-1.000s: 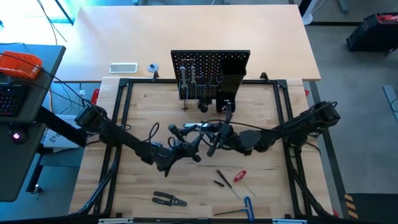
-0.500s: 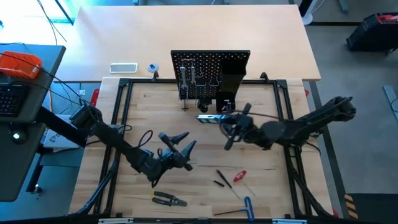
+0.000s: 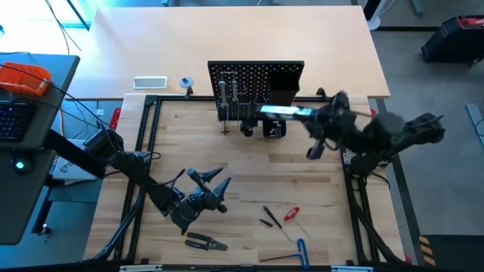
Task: Hang tools onto peg board
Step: Put the spirit level into the top peg board bin
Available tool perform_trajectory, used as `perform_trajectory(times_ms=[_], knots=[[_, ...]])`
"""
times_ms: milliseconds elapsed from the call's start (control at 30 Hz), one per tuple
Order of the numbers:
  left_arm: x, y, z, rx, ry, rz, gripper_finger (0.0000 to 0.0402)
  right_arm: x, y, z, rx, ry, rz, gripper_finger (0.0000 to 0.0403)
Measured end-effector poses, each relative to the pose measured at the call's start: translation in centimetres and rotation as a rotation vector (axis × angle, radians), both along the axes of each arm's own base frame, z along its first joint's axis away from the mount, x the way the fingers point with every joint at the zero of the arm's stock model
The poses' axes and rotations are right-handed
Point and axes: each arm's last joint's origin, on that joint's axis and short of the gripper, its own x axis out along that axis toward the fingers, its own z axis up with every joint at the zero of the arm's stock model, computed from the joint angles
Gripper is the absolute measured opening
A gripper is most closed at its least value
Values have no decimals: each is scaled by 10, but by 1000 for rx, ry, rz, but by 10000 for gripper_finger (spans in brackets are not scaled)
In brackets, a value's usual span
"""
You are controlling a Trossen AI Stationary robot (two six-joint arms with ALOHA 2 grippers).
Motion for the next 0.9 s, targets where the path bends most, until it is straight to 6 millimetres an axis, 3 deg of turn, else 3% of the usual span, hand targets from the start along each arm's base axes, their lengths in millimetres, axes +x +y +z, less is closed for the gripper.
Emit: perform_trajectory(times_ms=[233,433,633,900], knots=[[0,6,-9,-33,-22,8,211,-22,-31,54,-37,58,-56,48],[-1,6,-15,-68,-40,-1,211,-33,-61,87,-22,125,-106,47],[-2,5,-17,-127,-70,-39,211,-26,-87,98,26,258,-106,47],[-5,0,-20,-212,-112,-94,211,-5,-125,96,115,430,-50,46]])
